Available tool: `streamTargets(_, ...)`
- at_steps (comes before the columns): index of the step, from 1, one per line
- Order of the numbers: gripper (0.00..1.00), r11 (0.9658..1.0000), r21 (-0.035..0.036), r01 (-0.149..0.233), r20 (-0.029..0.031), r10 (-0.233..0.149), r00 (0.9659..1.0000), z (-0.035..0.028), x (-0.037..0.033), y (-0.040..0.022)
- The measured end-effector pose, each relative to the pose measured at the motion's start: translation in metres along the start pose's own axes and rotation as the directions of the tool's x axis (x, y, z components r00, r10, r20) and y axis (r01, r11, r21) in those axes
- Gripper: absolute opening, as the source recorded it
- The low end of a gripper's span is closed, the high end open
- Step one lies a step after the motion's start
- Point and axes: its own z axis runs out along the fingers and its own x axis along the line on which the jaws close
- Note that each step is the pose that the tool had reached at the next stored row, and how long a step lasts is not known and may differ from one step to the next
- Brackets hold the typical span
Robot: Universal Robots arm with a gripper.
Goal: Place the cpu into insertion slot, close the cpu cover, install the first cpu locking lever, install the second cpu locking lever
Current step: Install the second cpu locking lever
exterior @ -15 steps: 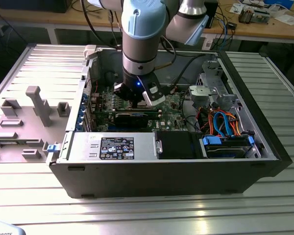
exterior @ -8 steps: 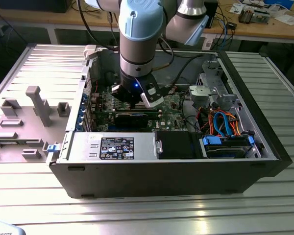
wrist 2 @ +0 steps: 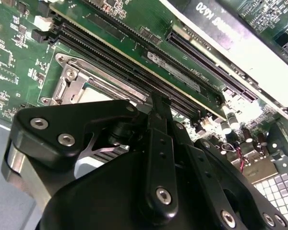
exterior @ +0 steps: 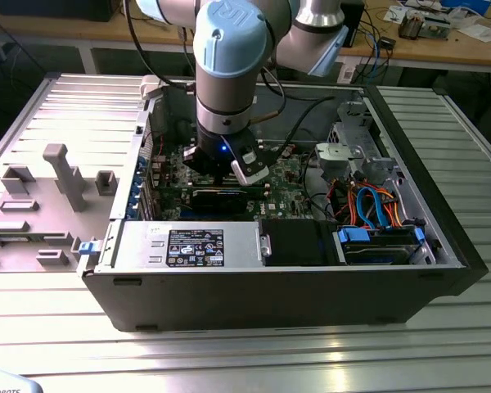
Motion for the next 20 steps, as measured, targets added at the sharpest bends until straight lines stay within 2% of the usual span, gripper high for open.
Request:
streamTargets(6, 0.11, 1.0000, -0.0019, 0.000, 0.0003, 0.000, 1.0000, 0.0007, 0.0025, 0.0001)
streamTargets(7, 0.11, 1.0000, -0.0062, -0.002, 0.0009, 0.002, 1.0000, 0.0009, 0.0054, 0.0002)
streamTargets(10, 0.11, 0.9998, -0.0147, -0.011, 0.0037, 0.011, 0.9999, 0.0035, 0.0064, -0.0003)
streamTargets(12, 0.11, 0.9997, -0.0177, -0.014, 0.0046, 0.014, 0.9999, 0.0045, 0.0076, -0.0004)
streamTargets(15, 0.11, 0.9995, -0.0254, -0.017, 0.0057, 0.017, 0.9998, 0.0066, 0.0133, -0.0004)
streamTargets(19, 0.11, 0.9992, -0.0347, -0.022, 0.0073, 0.022, 0.9997, 0.0086, 0.0138, -0.0008)
streamTargets(20, 0.11, 0.9990, -0.0394, -0.022, 0.0076, 0.022, 0.9997, 0.0098, 0.0138, -0.0011)
